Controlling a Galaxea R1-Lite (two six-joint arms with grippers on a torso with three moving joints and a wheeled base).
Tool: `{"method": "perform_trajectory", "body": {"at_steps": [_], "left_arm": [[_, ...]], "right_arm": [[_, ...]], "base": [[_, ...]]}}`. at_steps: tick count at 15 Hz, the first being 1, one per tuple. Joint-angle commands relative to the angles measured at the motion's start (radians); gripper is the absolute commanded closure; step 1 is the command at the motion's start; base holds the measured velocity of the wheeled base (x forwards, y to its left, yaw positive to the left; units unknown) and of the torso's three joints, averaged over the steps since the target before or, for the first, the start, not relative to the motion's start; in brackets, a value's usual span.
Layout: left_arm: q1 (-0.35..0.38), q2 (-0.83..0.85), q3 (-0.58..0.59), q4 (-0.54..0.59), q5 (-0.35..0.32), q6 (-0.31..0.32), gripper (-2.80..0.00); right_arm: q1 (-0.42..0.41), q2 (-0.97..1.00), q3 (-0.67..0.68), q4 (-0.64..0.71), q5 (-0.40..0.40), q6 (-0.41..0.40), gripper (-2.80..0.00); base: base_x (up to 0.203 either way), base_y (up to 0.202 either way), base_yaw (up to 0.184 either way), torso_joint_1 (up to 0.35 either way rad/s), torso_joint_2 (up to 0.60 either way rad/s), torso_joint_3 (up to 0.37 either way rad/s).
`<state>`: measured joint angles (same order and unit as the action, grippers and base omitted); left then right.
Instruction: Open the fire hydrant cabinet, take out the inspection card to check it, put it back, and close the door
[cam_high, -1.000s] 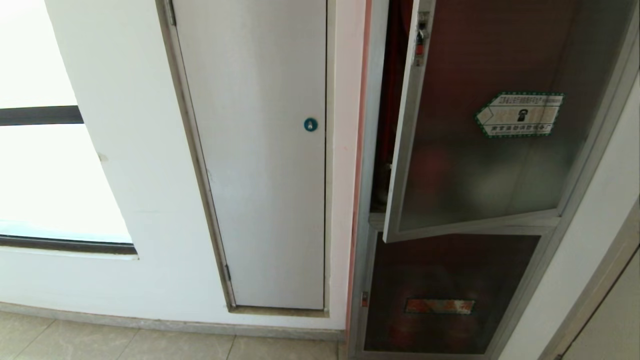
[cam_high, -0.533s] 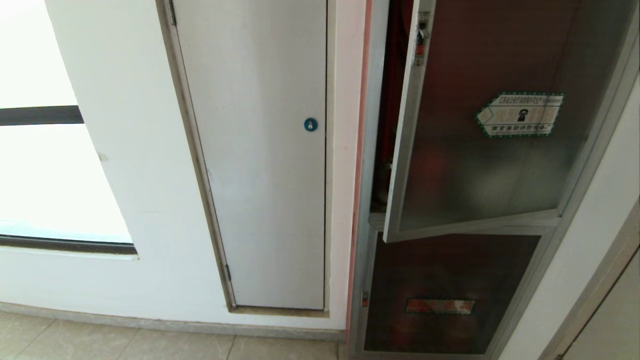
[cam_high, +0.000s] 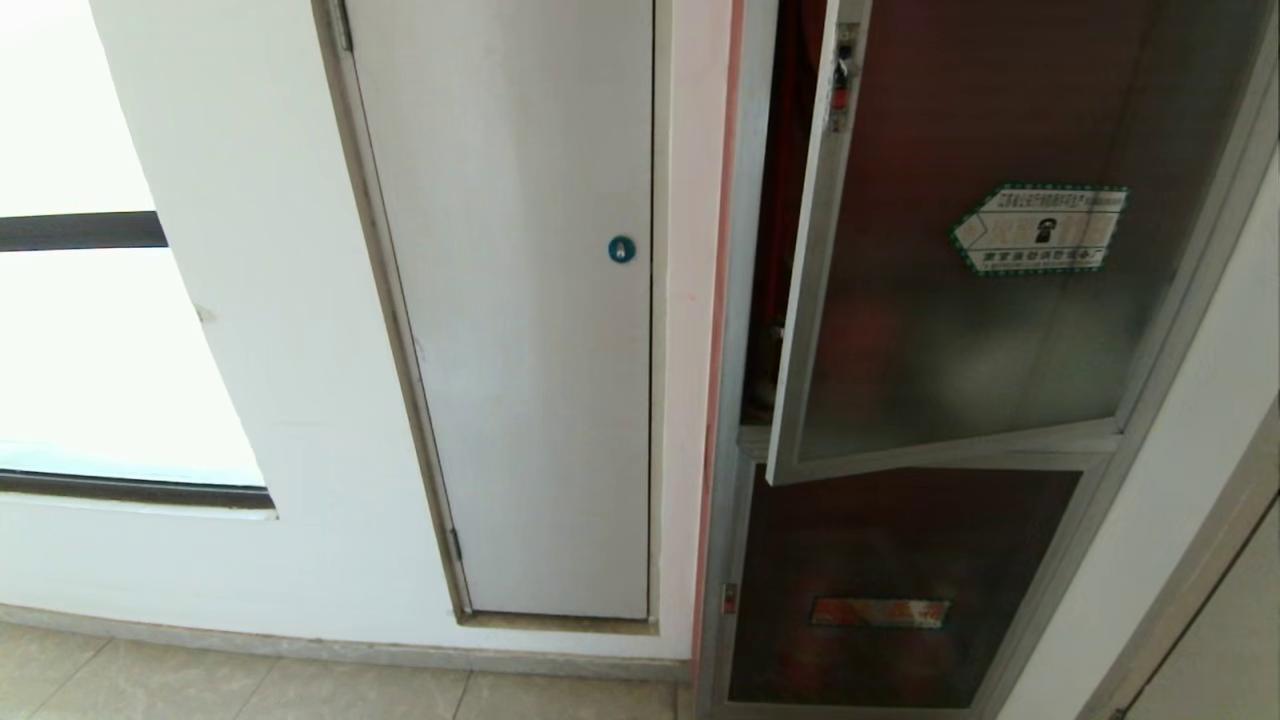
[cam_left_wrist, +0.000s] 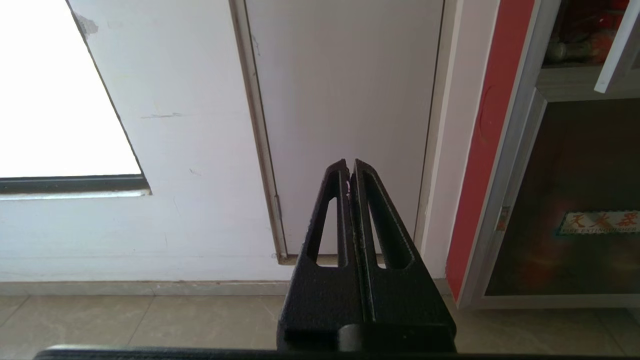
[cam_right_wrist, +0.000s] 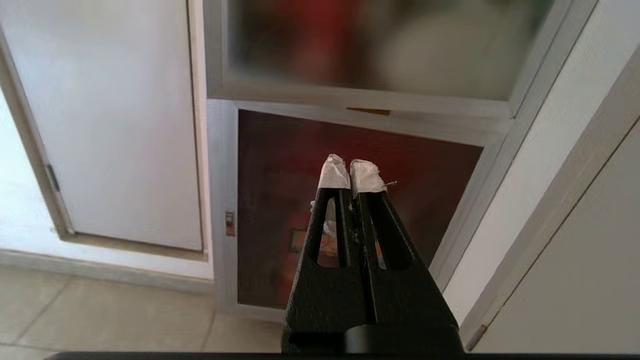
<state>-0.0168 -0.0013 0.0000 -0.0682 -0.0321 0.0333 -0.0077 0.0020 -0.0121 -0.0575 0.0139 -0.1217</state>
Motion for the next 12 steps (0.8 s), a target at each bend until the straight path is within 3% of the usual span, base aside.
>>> {"method": "perform_trajectory", "body": {"at_steps": [1, 5, 12], "left_arm": [[0.000, 0.001, 0.028, -0.001, 0.000, 0.000, 0.00], [0.000, 0.001, 0.028, -0.001, 0.000, 0.000, 0.00], [0.000, 0.001, 0.028, -0.001, 0.000, 0.000, 0.00]], "right_arm": [[0.000, -0.004, 0.012, 0.029, -0.001, 0.016, 0.00], [0.002, -0.002, 0.011, 0.067, -0.002, 0.120, 0.00], [0.002, -0.004, 0.011, 0.065, -0.003, 0.137, 0.00]], "base": [[0.000, 0.000, 0.000, 0.000, 0.00, 0.000], [0.000, 0.000, 0.000, 0.000, 0.00, 0.000], [0.000, 0.000, 0.000, 0.000, 0.00, 0.000]]}}
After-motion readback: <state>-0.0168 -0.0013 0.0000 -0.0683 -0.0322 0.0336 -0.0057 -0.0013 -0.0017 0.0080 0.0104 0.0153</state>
